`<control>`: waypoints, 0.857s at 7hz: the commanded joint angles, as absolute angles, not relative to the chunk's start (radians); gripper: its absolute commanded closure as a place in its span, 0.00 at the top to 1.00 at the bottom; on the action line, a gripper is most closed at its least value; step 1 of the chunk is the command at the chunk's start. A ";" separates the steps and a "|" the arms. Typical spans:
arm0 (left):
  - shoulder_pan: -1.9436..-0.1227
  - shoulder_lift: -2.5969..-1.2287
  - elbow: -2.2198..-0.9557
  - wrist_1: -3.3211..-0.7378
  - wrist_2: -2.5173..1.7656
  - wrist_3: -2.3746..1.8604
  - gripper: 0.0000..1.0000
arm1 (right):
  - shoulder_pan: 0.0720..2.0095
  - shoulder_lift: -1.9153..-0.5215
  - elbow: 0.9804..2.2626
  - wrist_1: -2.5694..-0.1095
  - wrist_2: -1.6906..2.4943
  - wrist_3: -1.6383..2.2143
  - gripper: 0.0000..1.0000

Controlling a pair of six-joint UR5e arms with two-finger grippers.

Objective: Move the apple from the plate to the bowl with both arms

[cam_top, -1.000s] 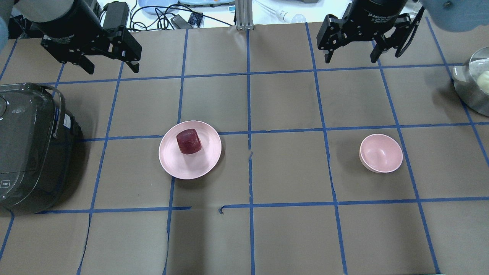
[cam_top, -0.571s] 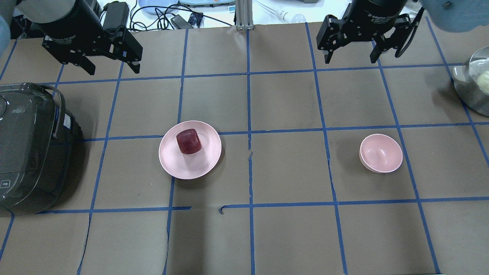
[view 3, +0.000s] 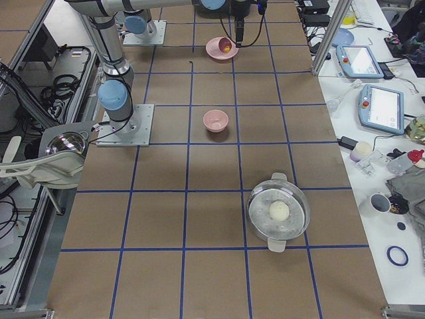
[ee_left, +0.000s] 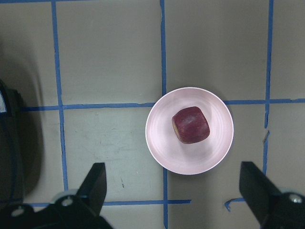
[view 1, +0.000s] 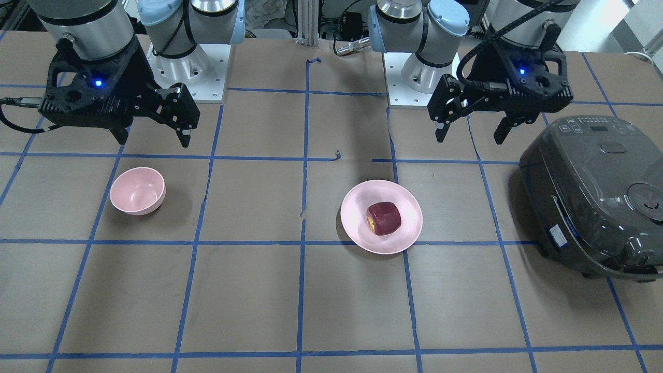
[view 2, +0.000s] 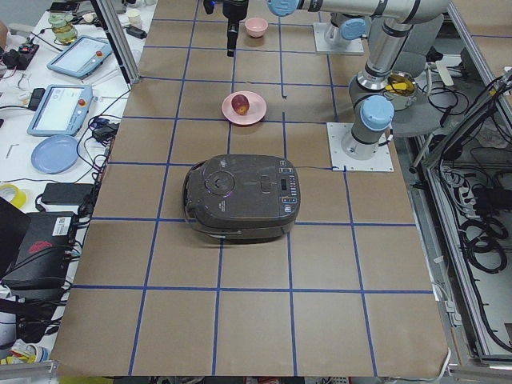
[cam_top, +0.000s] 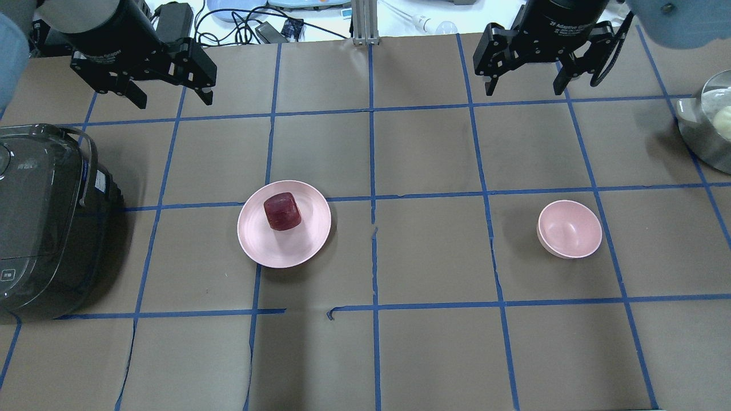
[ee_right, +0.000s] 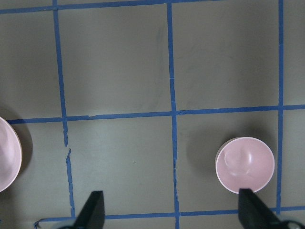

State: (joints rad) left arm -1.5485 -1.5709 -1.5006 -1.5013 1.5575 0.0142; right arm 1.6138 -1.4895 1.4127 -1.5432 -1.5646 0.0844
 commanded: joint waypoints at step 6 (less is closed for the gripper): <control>-1.566 -1.600 -1.583 -1.447 1.560 -0.009 1.00 | 1.611 -1.488 1.416 -1.545 -1.565 0.081 1.00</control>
State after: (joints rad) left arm -1.5658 -1.5887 -1.5430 -1.4638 1.5598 -0.0021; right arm 1.6122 -1.4890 1.4158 -1.5438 -1.5647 0.0826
